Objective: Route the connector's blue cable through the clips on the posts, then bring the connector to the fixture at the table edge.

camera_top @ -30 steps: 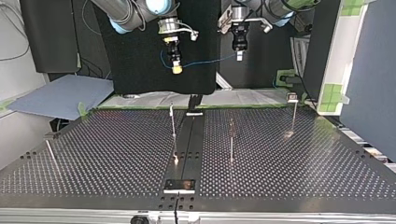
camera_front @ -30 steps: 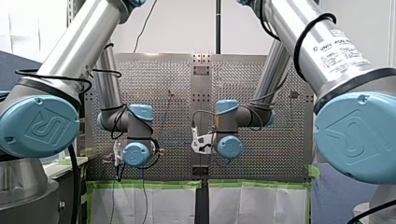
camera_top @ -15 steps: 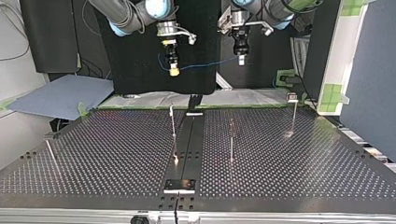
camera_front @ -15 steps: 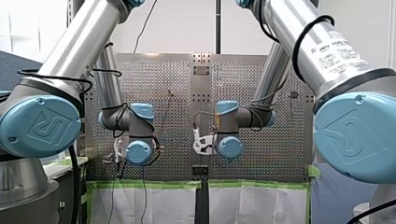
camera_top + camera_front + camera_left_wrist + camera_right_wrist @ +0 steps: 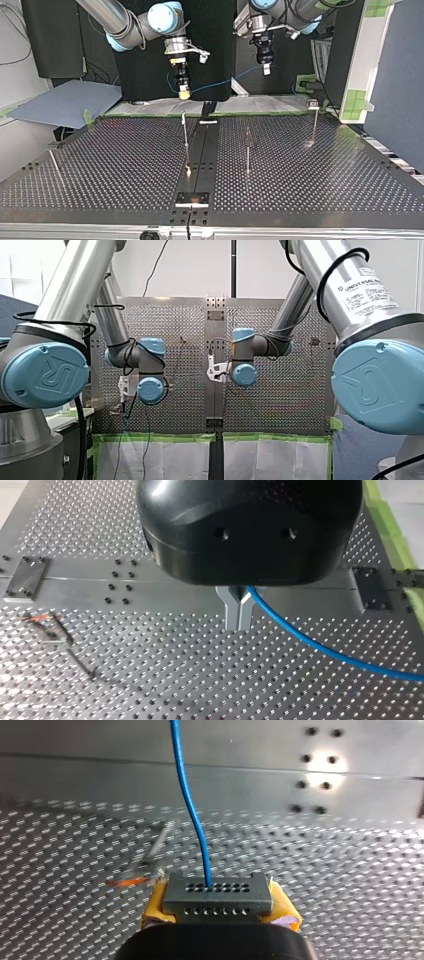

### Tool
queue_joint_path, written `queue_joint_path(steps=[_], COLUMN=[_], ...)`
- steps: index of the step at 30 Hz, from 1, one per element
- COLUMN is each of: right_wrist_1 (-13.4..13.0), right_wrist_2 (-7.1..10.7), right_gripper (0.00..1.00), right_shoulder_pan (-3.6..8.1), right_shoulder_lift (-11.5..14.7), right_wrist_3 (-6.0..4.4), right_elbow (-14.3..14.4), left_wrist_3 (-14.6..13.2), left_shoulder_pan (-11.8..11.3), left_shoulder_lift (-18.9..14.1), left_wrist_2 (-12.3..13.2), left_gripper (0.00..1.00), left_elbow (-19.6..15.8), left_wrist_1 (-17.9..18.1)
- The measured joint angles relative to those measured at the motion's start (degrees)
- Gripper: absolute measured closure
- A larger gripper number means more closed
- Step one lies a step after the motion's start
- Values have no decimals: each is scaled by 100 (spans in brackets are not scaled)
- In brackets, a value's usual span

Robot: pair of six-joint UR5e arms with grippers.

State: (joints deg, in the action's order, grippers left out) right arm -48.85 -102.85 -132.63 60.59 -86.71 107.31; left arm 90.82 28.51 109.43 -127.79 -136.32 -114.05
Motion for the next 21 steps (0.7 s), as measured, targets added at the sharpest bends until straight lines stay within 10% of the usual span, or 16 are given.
queue_joint_path(steps=[21], right_wrist_1=[1030], right_wrist_2=[251], right_gripper=[100], right_shoulder_pan=[59], right_shoulder_lift=[546], right_wrist_3=[25], right_elbow=[-641], left_wrist_3=[35], left_shoulder_pan=[-345], left_shoulder_lift=[-1077], left_wrist_2=[283], left_gripper=[100], left_elbow=[995], left_wrist_1=[-1077])
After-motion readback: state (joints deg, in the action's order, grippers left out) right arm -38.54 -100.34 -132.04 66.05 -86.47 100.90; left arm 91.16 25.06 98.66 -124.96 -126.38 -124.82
